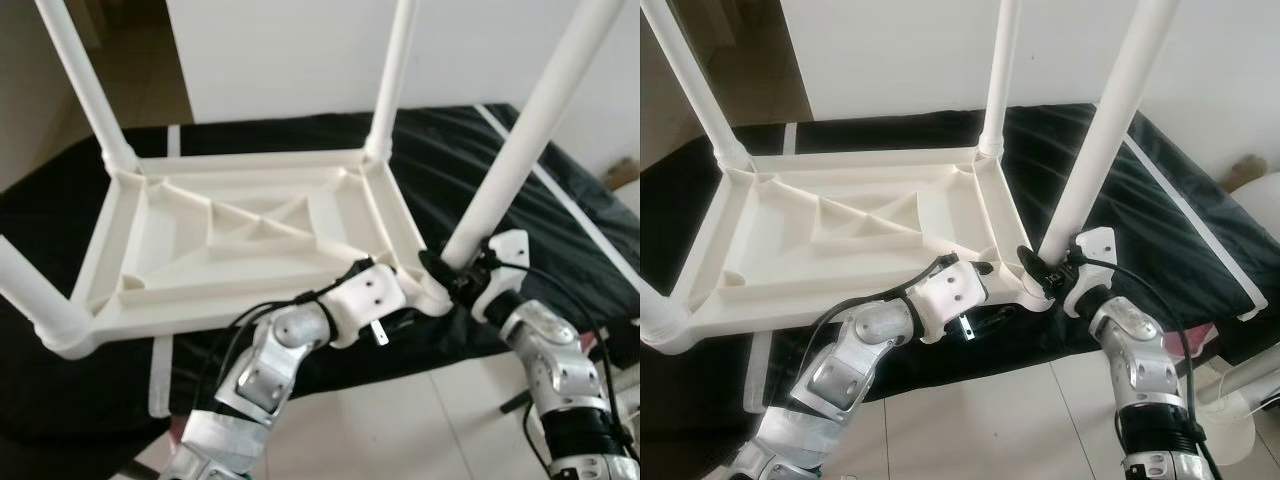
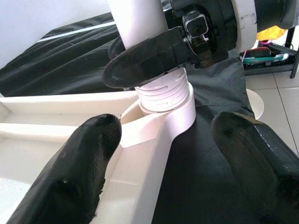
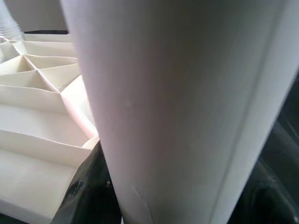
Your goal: Building children table
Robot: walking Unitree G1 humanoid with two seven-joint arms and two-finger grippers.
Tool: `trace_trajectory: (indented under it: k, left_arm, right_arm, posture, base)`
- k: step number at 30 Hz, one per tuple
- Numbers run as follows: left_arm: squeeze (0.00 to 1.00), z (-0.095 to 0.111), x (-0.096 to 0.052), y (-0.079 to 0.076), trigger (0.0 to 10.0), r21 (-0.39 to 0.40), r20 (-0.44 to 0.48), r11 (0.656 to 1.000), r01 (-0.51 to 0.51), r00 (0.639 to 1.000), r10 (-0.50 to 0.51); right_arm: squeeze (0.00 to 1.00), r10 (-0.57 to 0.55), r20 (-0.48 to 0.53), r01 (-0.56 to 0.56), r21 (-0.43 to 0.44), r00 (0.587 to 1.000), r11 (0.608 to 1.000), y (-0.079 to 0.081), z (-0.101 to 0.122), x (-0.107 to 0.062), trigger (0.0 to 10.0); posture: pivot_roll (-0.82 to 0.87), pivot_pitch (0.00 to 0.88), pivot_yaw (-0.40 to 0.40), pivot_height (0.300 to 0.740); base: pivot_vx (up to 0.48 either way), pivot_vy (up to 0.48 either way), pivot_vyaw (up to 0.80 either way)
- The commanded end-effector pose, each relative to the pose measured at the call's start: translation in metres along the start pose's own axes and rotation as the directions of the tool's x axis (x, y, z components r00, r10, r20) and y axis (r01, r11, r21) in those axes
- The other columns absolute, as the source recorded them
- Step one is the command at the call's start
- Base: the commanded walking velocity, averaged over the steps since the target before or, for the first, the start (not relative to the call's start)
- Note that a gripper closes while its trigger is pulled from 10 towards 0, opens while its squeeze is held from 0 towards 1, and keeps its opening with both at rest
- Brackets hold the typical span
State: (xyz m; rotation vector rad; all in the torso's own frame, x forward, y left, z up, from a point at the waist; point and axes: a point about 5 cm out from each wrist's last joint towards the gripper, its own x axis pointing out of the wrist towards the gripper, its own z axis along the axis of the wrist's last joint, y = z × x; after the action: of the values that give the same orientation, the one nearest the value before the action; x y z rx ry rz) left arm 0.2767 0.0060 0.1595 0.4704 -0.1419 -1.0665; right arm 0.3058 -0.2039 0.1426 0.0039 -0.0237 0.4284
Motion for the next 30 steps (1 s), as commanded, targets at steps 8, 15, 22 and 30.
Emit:
trace_trajectory:
  k: [8,15,22,30]
  left_arm:
    - [0.0,0.001,-0.001,0.003,10.0,0.008,0.004,0.996,-0.092,0.996,0.092]
    - [0.0,0.001,-0.002,0.004,10.0,0.002,0.0,0.996,-0.093,0.996,0.093]
    - [0.0,0.001,-0.002,0.004,10.0,0.0,0.001,0.996,-0.091,0.996,0.091]
    - [0.0,0.003,-0.002,0.005,10.0,0.001,0.005,0.995,-0.096,0.995,0.096]
  right_arm:
    - [0.0,-0.17,-0.012,0.17,0.05,0.985,0.984,0.005,-0.011,-0.009,10.0]
    - [0.0,-0.327,-0.014,0.327,0.083,0.945,0.941,0.011,-0.015,-0.013,10.0]
    - [0.0,-0.464,-0.049,0.467,0.123,0.884,0.876,0.03,-0.022,-0.015,10.0]
    - [0.0,-0.617,-0.072,0.617,0.203,0.784,0.76,0.056,-0.021,-0.012,10.0]
  posture:
    - [-0.01,0.035,-0.063,0.74]
    - [-0.01,0.032,-0.062,0.74]
    - [-0.01,0.031,-0.063,0.74]
    - [0.0,0.033,-0.064,0.74]
  base:
    - [0.0,0.0,0.0]
    - [0.0,0.0,0.0]
    - [0.0,0.0,0.0]
    - [0.0,0.0,0.0]
